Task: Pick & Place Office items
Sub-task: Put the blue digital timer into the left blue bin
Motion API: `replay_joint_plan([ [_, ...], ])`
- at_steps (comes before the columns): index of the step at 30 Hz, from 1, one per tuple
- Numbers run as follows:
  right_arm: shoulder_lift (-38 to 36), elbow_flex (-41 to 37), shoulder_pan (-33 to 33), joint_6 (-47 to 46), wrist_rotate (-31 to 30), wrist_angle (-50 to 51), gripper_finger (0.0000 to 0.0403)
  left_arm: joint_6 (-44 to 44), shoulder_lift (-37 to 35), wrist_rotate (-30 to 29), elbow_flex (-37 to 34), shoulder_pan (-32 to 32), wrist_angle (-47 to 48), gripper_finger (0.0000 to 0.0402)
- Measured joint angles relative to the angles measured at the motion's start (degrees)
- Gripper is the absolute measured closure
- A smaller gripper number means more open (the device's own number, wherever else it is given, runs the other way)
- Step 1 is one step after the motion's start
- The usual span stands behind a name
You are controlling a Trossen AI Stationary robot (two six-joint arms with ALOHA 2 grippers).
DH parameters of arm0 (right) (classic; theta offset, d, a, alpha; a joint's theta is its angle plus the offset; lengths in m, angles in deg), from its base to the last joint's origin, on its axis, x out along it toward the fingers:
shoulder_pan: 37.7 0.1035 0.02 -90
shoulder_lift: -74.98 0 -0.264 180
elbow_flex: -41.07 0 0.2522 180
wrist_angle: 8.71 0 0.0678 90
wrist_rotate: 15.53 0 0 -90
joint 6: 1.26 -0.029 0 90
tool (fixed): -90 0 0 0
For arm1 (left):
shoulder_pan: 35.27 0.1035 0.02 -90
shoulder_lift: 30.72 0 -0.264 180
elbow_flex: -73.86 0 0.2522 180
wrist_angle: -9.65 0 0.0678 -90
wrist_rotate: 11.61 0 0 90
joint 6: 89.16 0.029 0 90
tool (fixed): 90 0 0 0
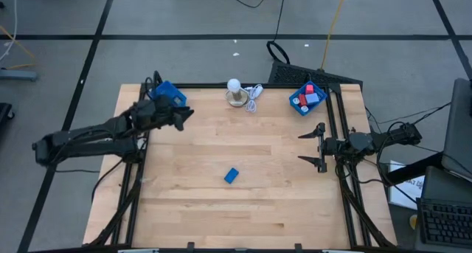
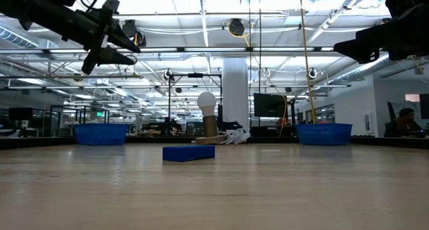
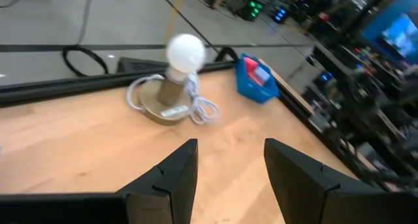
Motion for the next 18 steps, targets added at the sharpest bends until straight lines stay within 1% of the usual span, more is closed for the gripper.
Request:
replay_joint_plan([
  [3,0.0,0.0,0.0,0.0,0.0,0.0,0.0060,0.5,0.1,-0.1,0.0,-2.2,-0.1,0.0227],
  [8,0.0,0.0,0.0,0.0,0.0,0.0,0.0060,0.6,0.1,-1.9,0.0,-6.3,-0.1,0.0234],
  [12,0.0,0.0,0.0,0.0,0.0,0.0,0.0060,1.4,0.1,-4.7,0.0,-10.5,-0.6,0.0235],
  [18,0.0,0.0,0.0,0.0,0.0,0.0,0.0060,1.4,0.7,-10.8,0.0,-16.9,-0.5,0.0225],
])
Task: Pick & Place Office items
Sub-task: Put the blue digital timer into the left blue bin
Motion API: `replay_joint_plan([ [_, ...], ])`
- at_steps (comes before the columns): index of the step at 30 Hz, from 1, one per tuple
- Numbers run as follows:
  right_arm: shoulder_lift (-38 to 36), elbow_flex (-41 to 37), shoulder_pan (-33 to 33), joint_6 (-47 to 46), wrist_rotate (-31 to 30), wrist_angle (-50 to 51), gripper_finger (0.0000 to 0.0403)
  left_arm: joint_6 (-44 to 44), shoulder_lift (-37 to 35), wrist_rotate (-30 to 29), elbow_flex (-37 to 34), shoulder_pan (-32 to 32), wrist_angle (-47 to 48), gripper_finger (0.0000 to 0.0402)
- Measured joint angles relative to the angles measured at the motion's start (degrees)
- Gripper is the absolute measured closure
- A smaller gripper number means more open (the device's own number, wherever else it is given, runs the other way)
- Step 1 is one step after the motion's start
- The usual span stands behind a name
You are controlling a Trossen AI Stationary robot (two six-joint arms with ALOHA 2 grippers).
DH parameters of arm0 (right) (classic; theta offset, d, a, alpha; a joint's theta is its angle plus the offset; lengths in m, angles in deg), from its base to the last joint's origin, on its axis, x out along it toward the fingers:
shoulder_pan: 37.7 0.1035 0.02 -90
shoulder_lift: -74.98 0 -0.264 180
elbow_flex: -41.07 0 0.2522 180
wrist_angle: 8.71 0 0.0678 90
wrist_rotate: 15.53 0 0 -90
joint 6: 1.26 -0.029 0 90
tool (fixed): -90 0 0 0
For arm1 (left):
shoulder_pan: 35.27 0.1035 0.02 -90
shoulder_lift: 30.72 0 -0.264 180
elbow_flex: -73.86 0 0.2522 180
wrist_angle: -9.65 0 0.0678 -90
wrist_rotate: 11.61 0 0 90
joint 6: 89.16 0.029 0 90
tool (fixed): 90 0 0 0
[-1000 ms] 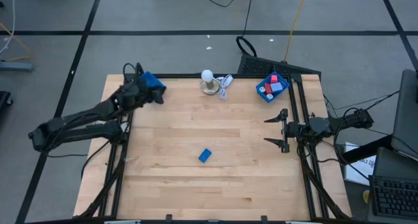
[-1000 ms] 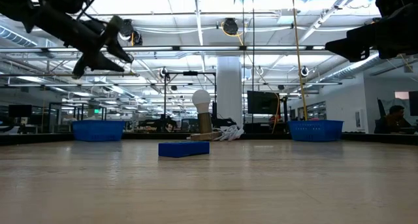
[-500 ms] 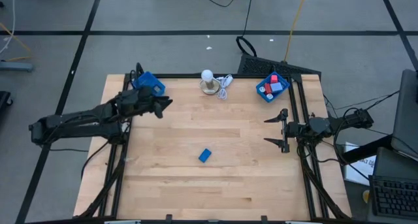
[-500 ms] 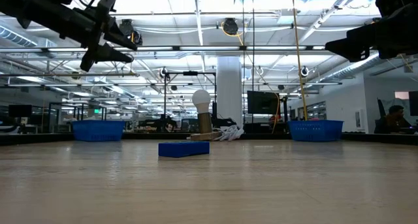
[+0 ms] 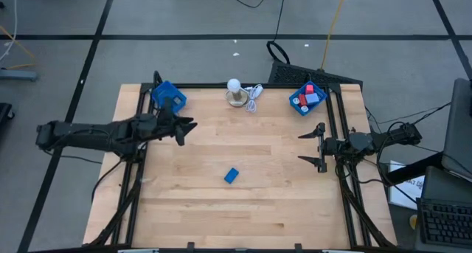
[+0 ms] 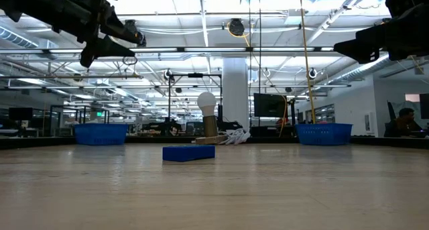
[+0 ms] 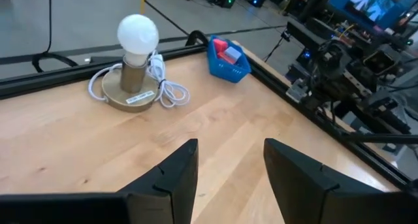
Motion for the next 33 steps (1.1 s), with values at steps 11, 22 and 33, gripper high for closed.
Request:
replay_joint_plan([
  [11,0.0,0.0,0.0,0.0,0.0,0.0,0.0060,-2.8,9.6,-5.4,0.0,-8.6,-6.3,0.0236],
  [22,0.0,0.0,0.0,0.0,0.0,0.0,0.0060,-12.4,27.7,-5.7,0.0,-12.3,-21.1,0.0228],
  [33,0.0,0.0,0.0,0.0,0.0,0.0,0.0060,-18.3,43.6,3.7,0.0,-13.0,-43.3,0.0239],
])
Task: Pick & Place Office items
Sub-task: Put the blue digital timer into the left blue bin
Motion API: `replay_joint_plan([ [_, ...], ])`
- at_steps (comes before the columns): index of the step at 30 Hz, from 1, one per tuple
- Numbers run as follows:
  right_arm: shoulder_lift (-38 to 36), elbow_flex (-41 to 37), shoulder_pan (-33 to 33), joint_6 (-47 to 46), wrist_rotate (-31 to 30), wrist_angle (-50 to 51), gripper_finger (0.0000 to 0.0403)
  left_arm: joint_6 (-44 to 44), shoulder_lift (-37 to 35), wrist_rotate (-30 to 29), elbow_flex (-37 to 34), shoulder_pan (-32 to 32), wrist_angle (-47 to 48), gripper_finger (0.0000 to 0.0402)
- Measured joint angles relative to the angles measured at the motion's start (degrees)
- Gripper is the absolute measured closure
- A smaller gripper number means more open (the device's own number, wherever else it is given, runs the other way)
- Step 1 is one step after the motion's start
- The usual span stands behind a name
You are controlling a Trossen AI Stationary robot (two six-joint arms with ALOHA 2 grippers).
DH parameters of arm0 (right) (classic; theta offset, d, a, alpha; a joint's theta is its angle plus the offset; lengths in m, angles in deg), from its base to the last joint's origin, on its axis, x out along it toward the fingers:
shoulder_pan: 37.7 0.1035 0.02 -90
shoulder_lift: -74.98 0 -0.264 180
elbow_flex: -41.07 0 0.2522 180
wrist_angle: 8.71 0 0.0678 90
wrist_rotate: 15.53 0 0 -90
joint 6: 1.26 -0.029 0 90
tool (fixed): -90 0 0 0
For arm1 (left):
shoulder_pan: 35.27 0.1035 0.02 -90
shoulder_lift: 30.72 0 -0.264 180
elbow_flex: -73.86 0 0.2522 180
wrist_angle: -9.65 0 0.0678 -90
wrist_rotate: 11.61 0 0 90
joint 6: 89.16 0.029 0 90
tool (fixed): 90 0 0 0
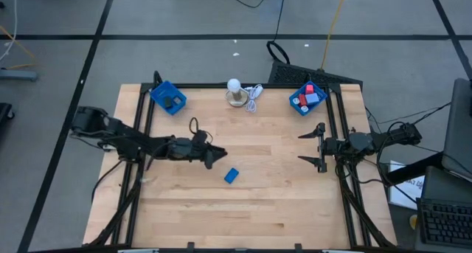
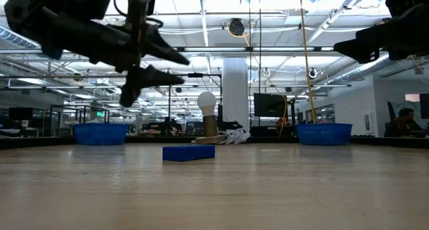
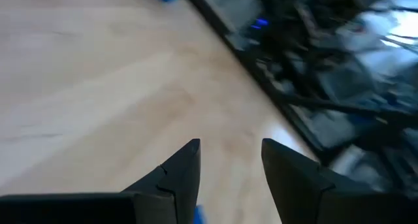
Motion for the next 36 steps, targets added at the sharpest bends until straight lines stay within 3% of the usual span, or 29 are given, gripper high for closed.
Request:
replay_joint_plan([
  [4,0.0,0.0,0.0,0.0,0.0,0.0,0.0060,4.3,5.8,8.7,3.2,-1.3,-6.3,0.0244],
  [7,0.0,0.0,0.0,0.0,0.0,0.0,0.0060,5.1,9.6,14.0,8.7,-2.2,-5.7,0.0238],
  [12,0.0,0.0,0.0,0.0,0.0,0.0,0.0060,11.7,14.7,20.0,22.7,-3.9,11.6,0.0206],
  [17,0.0,0.0,0.0,0.0,0.0,0.0,0.0060,19.9,19.5,19.1,36.5,-4.5,39.4,0.0156],
  [20,0.0,0.0,0.0,0.0,0.0,0.0,0.0060,25.2,22.3,18.7,42.1,-5.0,49.5,0.0136],
  [25,0.0,0.0,0.0,0.0,0.0,0.0,0.0060,28.6,26.4,17.4,44.5,-6.4,54.0,0.0128],
  [31,0.0,0.0,0.0,0.0,0.0,0.0,0.0060,23.4,27.6,15.6,44.5,-6.4,58.0,0.0128],
  [36,0.0,0.0,0.0,0.0,0.0,0.0,0.0060,19.0,26.7,11.7,44.5,-6.4,69.7,0.0128],
])
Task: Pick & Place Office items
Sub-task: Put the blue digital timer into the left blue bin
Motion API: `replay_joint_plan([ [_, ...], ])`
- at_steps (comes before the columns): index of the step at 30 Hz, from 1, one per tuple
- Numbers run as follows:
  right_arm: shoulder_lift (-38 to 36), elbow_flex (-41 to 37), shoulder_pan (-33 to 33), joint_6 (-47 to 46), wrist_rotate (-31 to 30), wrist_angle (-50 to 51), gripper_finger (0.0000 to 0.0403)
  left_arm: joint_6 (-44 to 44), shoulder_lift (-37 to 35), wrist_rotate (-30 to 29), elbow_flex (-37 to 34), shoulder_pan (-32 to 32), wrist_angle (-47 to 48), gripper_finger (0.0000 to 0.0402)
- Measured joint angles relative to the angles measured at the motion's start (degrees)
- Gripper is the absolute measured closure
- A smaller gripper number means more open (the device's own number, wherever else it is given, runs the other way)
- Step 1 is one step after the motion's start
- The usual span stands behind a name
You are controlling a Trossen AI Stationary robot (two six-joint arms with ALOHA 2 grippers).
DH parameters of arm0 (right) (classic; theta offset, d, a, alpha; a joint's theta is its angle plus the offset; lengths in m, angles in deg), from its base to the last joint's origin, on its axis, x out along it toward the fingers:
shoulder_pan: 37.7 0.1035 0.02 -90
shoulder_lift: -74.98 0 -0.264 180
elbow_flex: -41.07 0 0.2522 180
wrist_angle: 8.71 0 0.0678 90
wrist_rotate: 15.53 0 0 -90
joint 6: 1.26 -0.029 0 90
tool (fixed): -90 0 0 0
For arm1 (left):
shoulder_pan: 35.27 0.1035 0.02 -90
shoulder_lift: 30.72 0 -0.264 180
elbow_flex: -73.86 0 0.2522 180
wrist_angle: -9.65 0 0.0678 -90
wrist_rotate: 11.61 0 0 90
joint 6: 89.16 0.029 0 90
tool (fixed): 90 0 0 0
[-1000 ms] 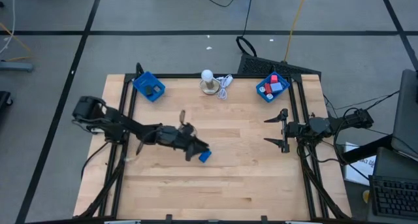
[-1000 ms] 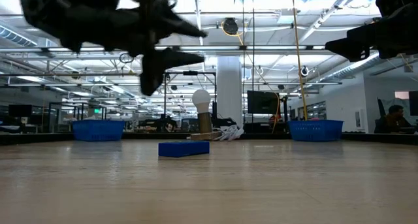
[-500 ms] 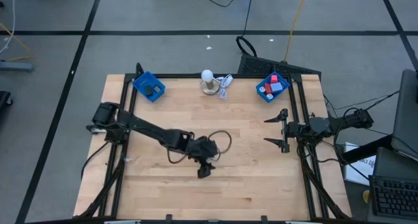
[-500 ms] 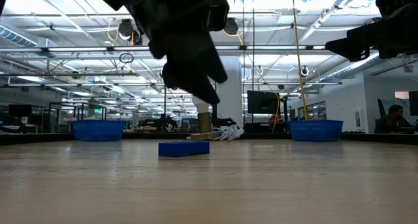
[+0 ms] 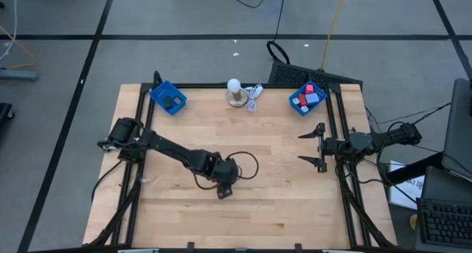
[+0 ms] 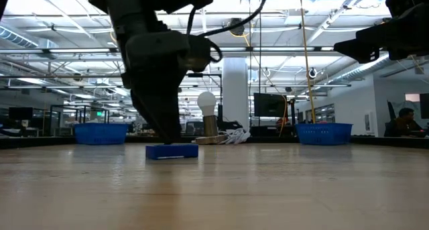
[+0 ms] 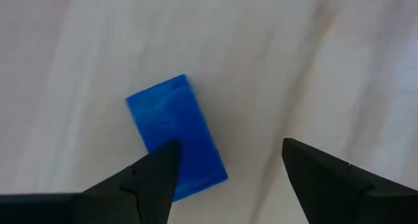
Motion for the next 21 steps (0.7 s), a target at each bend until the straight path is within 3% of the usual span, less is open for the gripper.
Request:
replay_joint_plan([
  [6,0.0,0.0,0.0,0.0,0.0,0.0,0.0060,-6.5,-0.1,-2.4,0.2,0.9,10.7,0.0128],
  [11,0.0,0.0,0.0,0.0,0.0,0.0,0.0060,-6.5,0.0,-5.6,0.1,1.4,12.0,0.0128],
  [21,0.0,0.0,0.0,0.0,0.0,0.0,0.0060,-5.0,-3.1,-6.4,-0.2,3.2,10.9,0.0128],
])
